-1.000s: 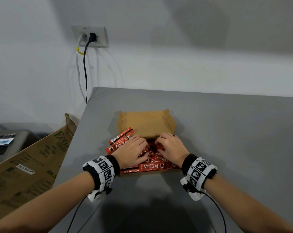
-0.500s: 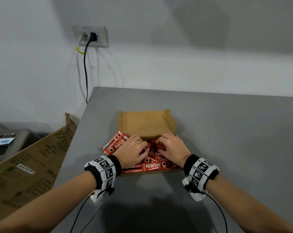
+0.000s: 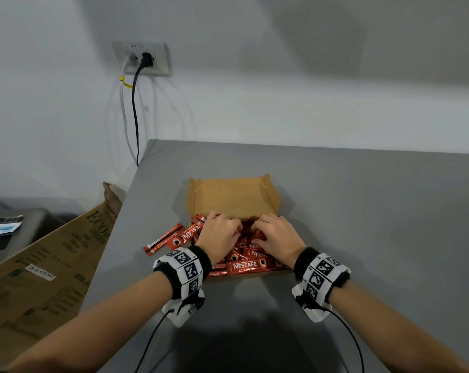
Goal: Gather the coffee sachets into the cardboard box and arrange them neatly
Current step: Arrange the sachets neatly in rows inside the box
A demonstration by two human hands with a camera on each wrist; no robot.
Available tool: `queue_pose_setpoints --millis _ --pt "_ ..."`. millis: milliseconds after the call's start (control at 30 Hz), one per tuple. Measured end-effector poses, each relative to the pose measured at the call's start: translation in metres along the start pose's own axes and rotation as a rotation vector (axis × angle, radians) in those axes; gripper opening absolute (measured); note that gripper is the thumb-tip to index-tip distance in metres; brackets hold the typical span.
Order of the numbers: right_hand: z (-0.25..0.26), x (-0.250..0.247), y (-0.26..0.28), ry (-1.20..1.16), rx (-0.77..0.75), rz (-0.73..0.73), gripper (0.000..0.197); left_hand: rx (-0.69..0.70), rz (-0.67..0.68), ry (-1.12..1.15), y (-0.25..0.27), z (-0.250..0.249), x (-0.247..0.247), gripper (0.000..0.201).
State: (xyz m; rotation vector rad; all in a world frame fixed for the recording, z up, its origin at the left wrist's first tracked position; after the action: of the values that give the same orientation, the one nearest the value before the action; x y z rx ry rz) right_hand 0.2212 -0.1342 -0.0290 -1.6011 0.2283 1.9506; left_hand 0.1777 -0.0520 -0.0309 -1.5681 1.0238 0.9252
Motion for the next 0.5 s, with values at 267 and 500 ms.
queue_pose_setpoints --millis 267,500 --pt "0.0019 -0.0015 0.0003 0.011 -0.020 -0.019 0.022 0.036 -0.016 0.064 0.0074 -0.0039 -0.0071 0.030" --pt "0.0057 -0.0046 0.0031 0.002 -0.024 -0.041 0.026 0.042 0.024 -0.038 0.0029 -0.0076 -0.0020 0.029"
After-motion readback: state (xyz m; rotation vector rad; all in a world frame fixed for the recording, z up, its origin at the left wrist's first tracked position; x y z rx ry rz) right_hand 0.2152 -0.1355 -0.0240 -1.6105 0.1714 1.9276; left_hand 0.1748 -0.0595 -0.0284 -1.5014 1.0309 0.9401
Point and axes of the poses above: each hand's wrist, its own y-axis away from the middle knuckle, its own x-axis out of the palm, z = x × y, the point moved 9 cm from there along -y, towards the middle knuckle, and after that the axes turned 13 degrees about -z, right-handed, at the moved point
